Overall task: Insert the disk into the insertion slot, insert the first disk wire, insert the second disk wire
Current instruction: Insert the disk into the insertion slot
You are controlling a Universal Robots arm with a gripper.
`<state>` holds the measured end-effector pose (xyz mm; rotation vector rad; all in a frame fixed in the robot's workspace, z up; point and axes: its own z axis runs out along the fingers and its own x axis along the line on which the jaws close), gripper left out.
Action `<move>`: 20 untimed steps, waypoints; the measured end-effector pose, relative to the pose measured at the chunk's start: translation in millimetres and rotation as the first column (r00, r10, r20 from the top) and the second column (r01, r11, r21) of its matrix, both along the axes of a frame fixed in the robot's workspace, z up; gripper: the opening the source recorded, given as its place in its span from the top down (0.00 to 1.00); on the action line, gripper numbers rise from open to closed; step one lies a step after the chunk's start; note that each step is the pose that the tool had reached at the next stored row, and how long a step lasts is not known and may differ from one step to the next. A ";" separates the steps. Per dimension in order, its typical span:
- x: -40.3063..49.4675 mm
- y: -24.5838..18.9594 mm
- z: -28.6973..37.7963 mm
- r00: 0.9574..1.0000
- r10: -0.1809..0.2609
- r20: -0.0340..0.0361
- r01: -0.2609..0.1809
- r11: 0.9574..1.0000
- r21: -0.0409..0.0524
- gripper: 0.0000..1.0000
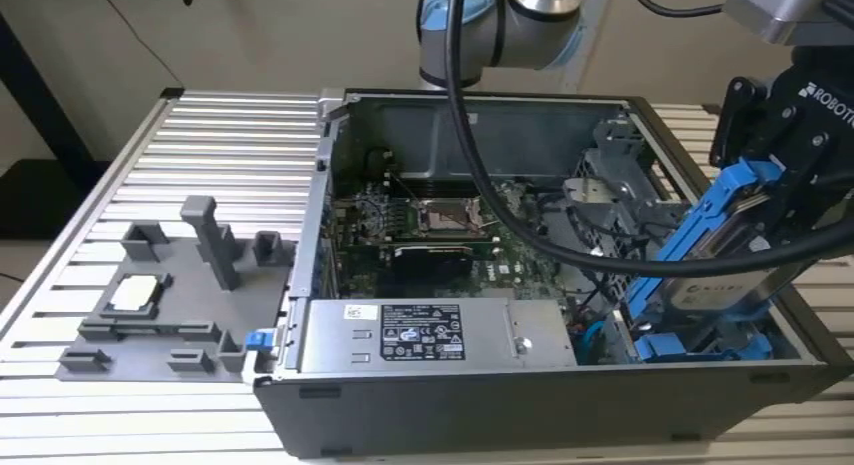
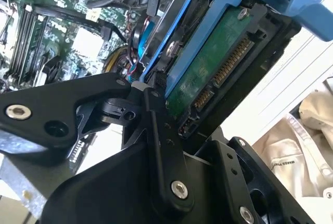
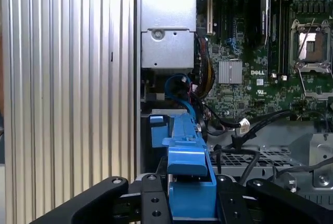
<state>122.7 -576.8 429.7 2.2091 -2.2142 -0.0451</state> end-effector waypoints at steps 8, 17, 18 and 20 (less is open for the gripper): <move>2.1 0.0 -7.0 1.000 0.003 0.000 -0.003 1.000 0.008 0.67; 4.6 0.0 -16.1 1.000 0.007 0.000 -0.007 1.000 0.010 0.67; 4.8 0.0 -17.2 1.000 0.007 0.000 -0.007 1.000 0.011 0.67; 5.1 0.0 -19.2 1.000 0.007 0.000 -0.007 1.000 0.011 0.67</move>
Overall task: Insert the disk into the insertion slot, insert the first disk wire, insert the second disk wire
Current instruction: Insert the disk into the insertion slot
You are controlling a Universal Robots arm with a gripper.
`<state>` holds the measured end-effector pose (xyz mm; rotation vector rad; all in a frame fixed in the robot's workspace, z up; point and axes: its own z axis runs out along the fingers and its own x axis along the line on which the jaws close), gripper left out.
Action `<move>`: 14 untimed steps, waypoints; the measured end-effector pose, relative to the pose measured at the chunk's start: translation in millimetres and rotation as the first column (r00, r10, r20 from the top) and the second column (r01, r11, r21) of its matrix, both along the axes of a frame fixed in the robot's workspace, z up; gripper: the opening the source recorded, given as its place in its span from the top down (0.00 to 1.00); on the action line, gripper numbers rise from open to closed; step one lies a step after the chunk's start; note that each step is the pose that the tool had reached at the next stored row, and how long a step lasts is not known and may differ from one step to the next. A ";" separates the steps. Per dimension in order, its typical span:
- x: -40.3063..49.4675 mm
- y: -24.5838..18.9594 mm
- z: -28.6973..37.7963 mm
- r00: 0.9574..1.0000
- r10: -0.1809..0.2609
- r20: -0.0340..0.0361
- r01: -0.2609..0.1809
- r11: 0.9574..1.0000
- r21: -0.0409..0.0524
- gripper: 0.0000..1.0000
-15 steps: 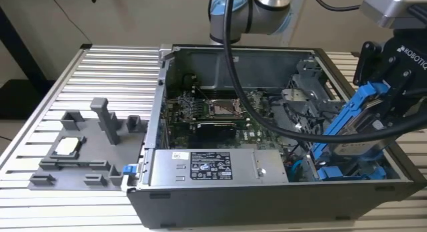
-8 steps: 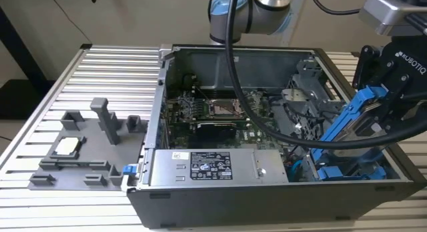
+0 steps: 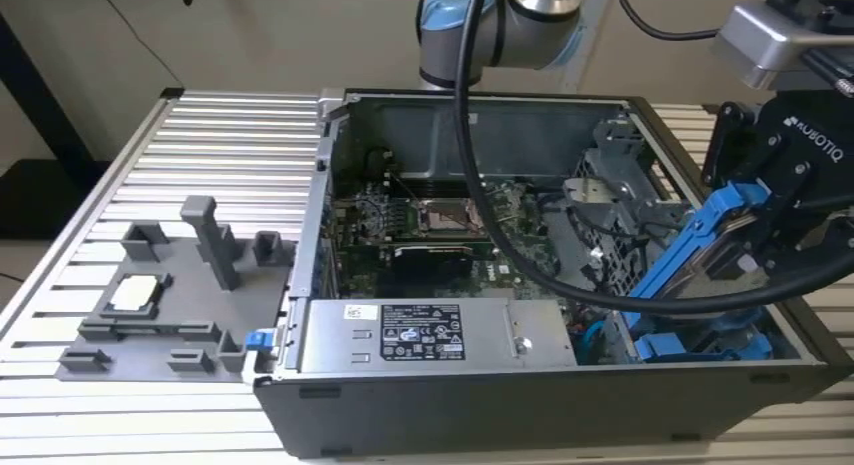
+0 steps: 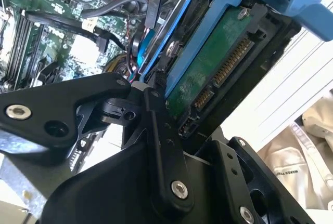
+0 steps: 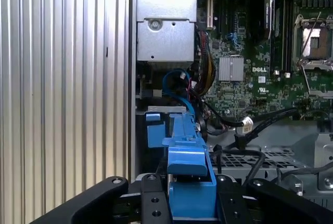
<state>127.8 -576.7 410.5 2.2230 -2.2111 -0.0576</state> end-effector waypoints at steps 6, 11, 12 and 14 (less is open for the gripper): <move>1.2 0.0 -8.5 1.000 0.002 0.000 -0.002 1.000 0.002 0.67; 1.9 0.0 -17.5 1.000 0.003 0.000 -0.003 1.000 0.002 0.67; 1.9 0.0 -19.3 1.000 0.003 0.000 -0.003 1.000 0.002 0.67; 1.9 0.0 -23.0 1.000 0.004 0.000 -0.004 1.000 0.002 0.67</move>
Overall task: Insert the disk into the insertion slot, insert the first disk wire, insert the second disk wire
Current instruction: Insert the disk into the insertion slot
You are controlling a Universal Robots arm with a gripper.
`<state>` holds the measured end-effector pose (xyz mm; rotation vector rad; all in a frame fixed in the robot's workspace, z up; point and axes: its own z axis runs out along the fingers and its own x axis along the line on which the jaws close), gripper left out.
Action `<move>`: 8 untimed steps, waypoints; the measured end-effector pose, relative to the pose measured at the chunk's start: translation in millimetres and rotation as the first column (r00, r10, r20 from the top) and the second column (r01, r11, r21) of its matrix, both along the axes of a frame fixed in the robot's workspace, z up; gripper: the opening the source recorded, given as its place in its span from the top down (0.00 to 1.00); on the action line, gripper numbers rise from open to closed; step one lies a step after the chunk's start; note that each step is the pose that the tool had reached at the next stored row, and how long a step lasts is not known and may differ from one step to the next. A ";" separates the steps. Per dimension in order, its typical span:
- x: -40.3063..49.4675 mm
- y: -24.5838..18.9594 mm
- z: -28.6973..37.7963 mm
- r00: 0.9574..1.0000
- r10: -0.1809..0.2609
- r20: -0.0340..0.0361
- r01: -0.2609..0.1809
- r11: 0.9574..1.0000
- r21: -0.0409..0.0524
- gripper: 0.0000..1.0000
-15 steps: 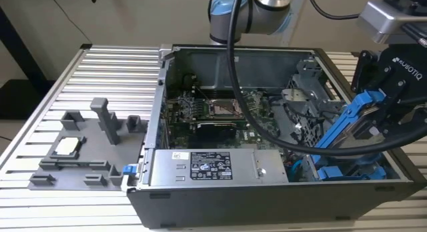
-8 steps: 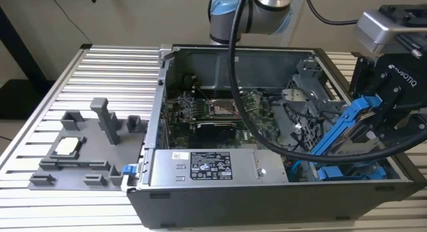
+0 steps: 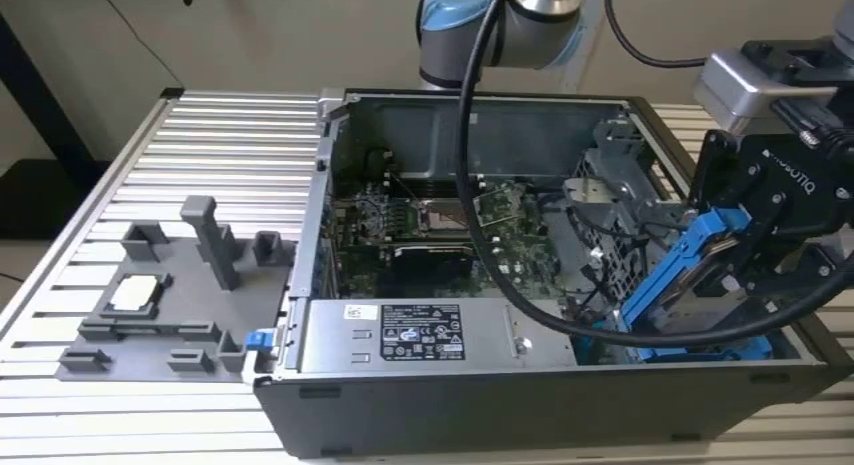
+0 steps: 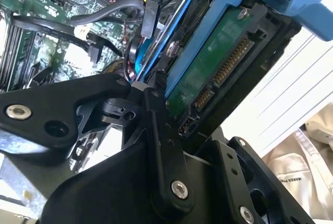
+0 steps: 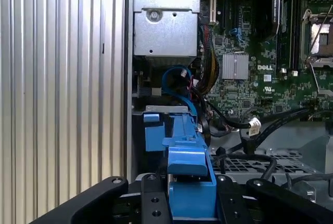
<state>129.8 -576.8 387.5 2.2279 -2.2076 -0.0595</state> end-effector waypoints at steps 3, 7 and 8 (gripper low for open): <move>0.1 0.0 -5.4 1.000 0.001 0.000 -0.001 1.000 0.000 0.67; 0.1 0.0 -12.8 1.000 0.001 0.000 -0.001 1.000 0.000 0.67; 0.1 0.0 -14.6 1.000 0.002 0.000 -0.002 1.000 0.000 0.67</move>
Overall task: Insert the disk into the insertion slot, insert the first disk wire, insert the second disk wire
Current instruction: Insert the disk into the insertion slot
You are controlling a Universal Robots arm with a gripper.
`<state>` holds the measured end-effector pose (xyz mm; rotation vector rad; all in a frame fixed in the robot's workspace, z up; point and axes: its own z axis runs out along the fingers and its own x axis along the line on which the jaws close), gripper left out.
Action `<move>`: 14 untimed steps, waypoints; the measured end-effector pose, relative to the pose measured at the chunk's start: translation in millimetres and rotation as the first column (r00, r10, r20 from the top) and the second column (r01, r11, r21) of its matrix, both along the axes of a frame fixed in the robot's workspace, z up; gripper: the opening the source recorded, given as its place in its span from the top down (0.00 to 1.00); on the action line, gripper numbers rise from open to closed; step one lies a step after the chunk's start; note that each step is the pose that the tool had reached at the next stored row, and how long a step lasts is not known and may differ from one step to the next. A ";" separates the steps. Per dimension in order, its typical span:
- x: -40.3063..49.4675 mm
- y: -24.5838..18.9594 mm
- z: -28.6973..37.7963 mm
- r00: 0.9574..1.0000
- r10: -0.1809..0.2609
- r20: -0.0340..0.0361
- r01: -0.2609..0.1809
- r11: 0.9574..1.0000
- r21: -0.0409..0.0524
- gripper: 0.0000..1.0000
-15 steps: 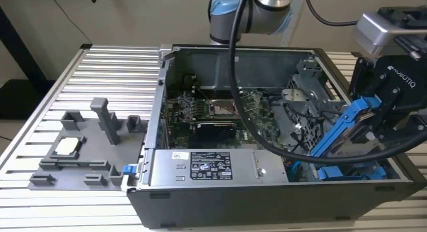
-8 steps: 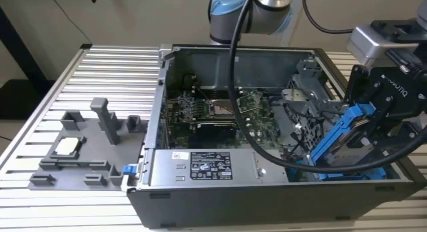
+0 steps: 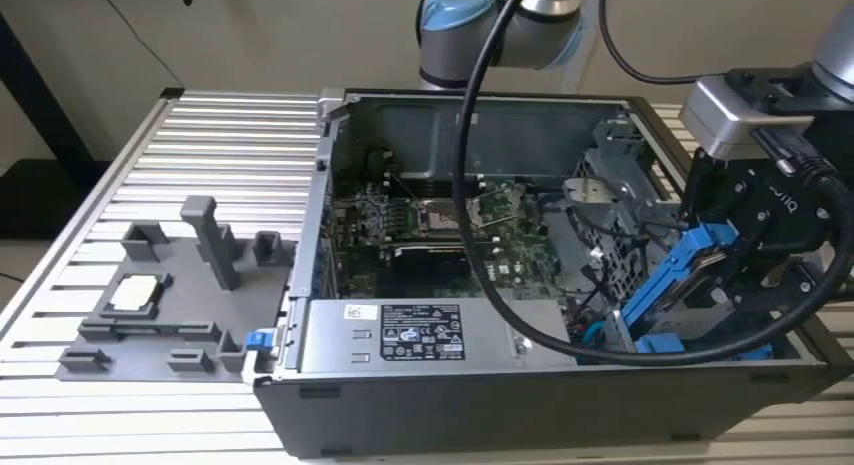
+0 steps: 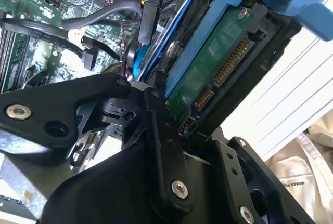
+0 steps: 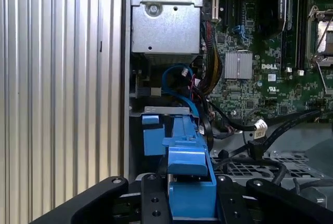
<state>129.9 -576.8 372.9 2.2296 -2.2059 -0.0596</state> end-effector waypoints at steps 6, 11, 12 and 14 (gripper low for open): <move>0.0 0.0 -10.3 1.000 0.001 0.000 -0.001 1.000 0.000 0.67; 0.0 0.0 -10.8 1.000 0.001 0.000 -0.001 1.000 0.000 0.67; 0.0 0.0 -10.8 1.000 0.001 0.000 -0.001 1.000 0.000 0.67; 0.2 0.1 -10.9 1.000 0.001 0.001 -0.001 1.000 0.000 0.66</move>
